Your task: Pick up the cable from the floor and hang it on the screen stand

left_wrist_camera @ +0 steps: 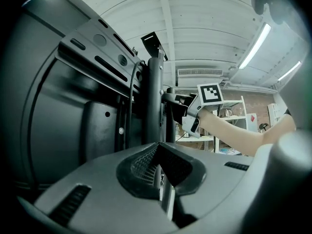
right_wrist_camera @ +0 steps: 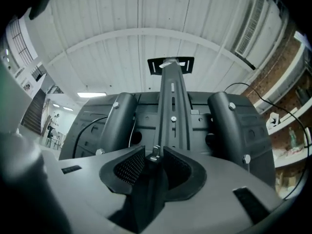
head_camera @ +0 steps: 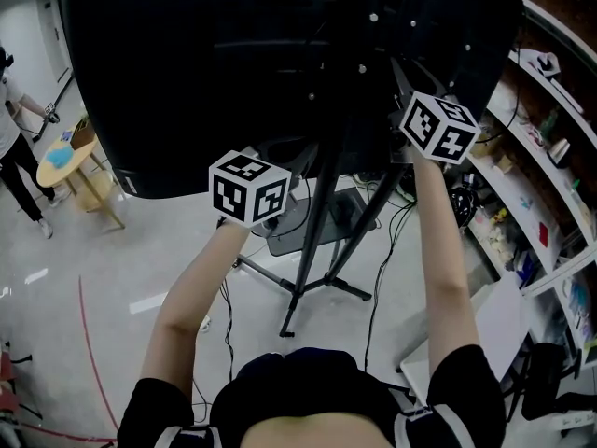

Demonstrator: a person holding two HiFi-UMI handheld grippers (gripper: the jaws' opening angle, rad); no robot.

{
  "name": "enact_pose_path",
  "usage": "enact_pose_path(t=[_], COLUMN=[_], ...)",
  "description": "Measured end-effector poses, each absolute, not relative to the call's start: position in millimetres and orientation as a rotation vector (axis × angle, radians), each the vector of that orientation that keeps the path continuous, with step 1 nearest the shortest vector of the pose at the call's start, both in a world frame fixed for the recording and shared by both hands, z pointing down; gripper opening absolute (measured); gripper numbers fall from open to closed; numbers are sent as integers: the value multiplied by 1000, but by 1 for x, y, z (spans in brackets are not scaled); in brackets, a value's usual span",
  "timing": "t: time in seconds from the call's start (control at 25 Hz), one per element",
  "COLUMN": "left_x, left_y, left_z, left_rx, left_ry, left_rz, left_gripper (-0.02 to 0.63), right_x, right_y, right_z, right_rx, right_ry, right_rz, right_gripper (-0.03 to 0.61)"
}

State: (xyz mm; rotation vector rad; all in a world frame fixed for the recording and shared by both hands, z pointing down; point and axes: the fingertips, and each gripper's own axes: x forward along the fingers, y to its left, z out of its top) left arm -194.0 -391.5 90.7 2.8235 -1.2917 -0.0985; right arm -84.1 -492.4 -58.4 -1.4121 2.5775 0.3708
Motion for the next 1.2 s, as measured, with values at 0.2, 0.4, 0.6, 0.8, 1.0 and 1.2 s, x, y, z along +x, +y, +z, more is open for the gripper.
enact_pose_path(t=[0.2,0.4,0.6,0.8,1.0,1.2], left_x=[-189,-184,-176,-174,-172,-163], left_y=[-389,-386,-384,-380,-373,-356], left_z=[95,102,113,125,146,169], left_rx=[2839,2837,2826,2795,2799,2839], left_ry=[-1289,-1276,-1252,-1236,-1283,-1325], left_rz=[-80,-88,-93,-151,-145,-93], left_gripper=[3,3,3,3,3,3], right_x=[-84,-88,-87,-90,-91,-95], right_y=[-483,-474,-464,-449,-428,-402], right_z=[-40,-25,-1,33,79,129], right_rx=[-1359,-1348,-1362,-1355,-1374,-1400], right_ry=[2524,2526,2545,2580,2633,2676], right_rz=[308,295,291,219,182,135], right_gripper=[124,129,132,132,132,132])
